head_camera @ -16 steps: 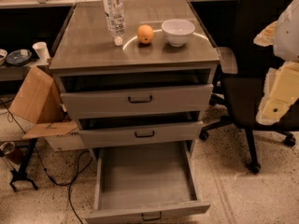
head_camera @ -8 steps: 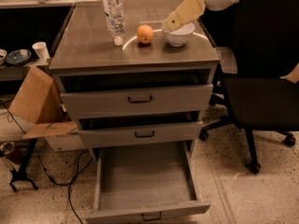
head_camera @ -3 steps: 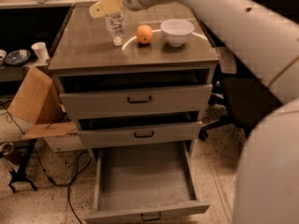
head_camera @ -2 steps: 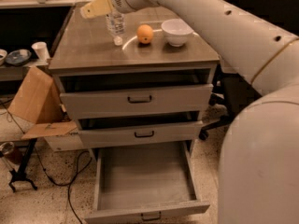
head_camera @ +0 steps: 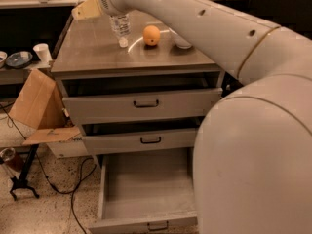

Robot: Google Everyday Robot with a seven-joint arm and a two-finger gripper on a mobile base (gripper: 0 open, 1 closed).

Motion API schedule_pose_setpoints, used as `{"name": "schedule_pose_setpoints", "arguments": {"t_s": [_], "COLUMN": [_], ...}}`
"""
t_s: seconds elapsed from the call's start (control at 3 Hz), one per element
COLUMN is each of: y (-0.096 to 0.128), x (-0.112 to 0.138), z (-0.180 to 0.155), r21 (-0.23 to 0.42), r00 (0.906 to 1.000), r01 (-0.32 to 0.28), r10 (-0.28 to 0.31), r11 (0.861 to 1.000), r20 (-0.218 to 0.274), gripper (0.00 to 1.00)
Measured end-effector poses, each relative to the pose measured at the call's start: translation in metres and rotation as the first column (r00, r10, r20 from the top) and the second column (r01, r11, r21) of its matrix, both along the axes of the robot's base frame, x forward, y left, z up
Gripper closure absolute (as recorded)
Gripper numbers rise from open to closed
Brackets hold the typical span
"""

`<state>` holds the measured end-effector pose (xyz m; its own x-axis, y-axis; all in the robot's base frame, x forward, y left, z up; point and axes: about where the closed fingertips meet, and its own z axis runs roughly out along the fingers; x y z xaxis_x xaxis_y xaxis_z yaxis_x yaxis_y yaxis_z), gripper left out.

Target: Place blue plastic bottle into bottom drawer

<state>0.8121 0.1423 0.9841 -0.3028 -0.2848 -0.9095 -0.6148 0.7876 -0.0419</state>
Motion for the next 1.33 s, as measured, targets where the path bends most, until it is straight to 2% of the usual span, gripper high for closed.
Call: {"name": "schedule_pose_setpoints", "arguments": {"t_s": [0.33,0.67,1.0,1.33], "y": [-0.002,-0.015,-0.022,-0.020], "x": [0.017,0.040,0.055,0.065], "z": [-0.001,-0.004,-0.012,-0.023], "r21": [-0.054,-0.093,-0.120,-0.145], "r00": [0.9949,0.9776,0.9614,0.9537], "r01": [0.101,0.210,0.270,0.285], "r10": [-0.101,-0.211,-0.274,-0.295], "r11": [0.993,0.973,0.955,0.948], "r20": [0.006,0.001,-0.022,-0.057], "gripper": [0.00,0.00,0.00,0.16]}}
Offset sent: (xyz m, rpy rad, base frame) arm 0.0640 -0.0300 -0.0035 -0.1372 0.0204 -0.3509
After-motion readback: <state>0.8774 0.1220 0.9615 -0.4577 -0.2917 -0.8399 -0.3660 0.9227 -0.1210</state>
